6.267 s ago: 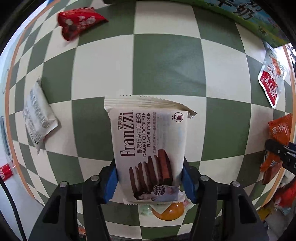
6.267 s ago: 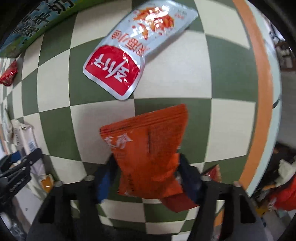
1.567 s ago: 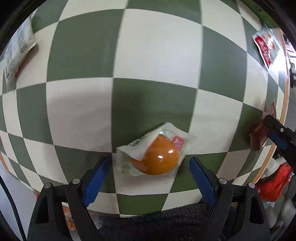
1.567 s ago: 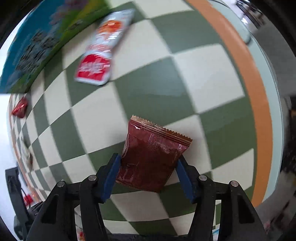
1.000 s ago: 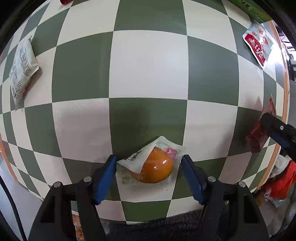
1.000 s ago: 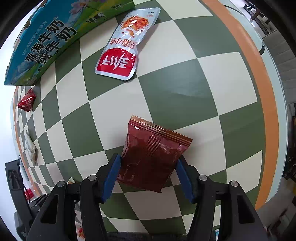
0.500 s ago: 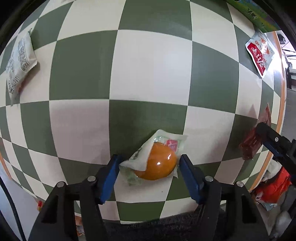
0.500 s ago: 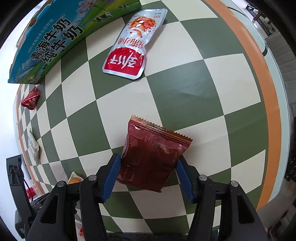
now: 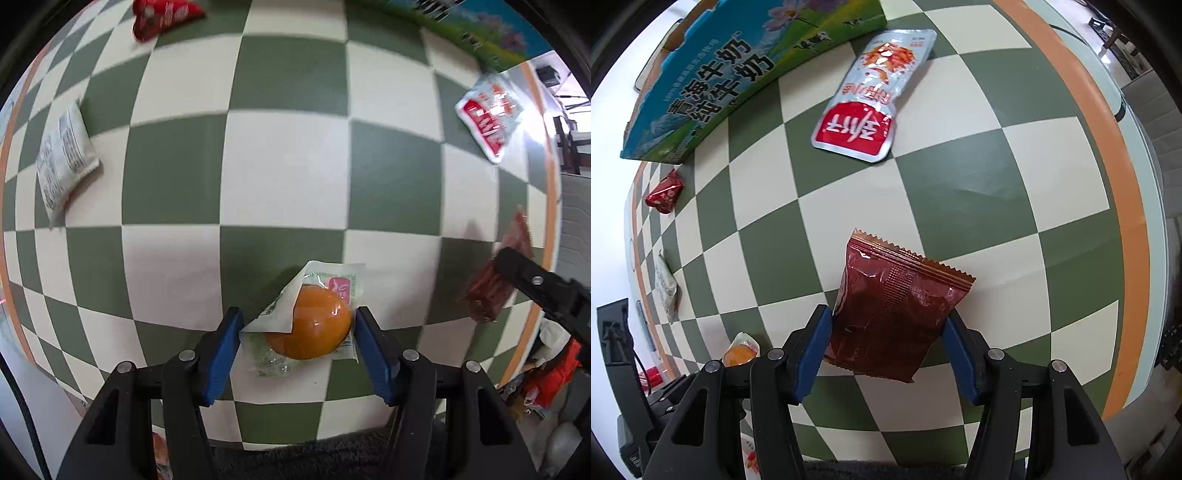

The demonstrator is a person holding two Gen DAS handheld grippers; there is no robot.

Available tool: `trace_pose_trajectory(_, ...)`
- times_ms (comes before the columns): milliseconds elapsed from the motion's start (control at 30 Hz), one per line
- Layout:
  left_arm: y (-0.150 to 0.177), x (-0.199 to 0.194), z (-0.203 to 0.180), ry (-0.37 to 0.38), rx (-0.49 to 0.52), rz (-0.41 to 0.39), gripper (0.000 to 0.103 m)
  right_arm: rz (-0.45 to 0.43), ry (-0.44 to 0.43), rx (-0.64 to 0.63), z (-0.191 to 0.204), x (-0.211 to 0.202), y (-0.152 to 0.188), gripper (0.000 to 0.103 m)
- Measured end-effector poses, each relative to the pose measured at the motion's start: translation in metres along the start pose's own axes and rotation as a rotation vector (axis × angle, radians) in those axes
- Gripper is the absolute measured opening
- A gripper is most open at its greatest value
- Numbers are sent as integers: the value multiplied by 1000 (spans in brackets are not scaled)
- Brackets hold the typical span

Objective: Organize snacks
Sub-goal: 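Carry both packets into the box and open both tools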

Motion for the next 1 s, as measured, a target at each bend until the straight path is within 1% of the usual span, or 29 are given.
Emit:
trace_pose_trajectory(67,4,-15,-12,15,2,-22,59,-9,-11,-17,6,-6,-2,63)
trace_pose_trajectory(133,-5,-34,-18,34,3,-53,59,-20,-30,-35,14,-15,-6,62)
trace_pose_trajectory(267,-37,-80,-33,79,16,-128,59,-52,-73,-53,29,-39,-24,62)
trace_pose_trajectory(433,-76,-126,-51,128,30,-207,59,-123,-132,-57,45,-82,-63,62)
trace_pose_trajectory(633,-153,-181,-72,153,58,-290,59,-201,-189,-74,67,-134,-126,62)
trace_pose_trajectory(733,-200,-197,-81,147,64,-318,59,-235,-189,-107,82,-152,-165,62)
trace_pose_trajectory(767,-221,-201,-82,145,61,-329,59,-260,-172,-125,88,-160,-187,62)
trace_pose_trajectory(833,-251,-204,-85,132,64,-336,59,-281,-138,-159,95,-165,-218,62)
trace_pose_trajectory(867,-272,-204,-86,122,66,-338,59,-288,-123,-168,97,-167,-233,62)
trace_pose_trajectory(900,-287,-203,-88,115,71,-334,59,-278,-101,-195,102,-164,-253,62)
trace_pose_trajectory(1000,-335,-192,-90,88,83,-299,59,-236,-33,-256,111,-148,-295,62)
Point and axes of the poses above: each gripper's, at about its wrist camera, not at the fingertips, and x roughly the way its jaws point, z to its left, y to its underside, the point moved 10 cm from there along x, roughly the way its jaws point, and after that the axes turned 4 degrees about -z, right-handed, at the moved point
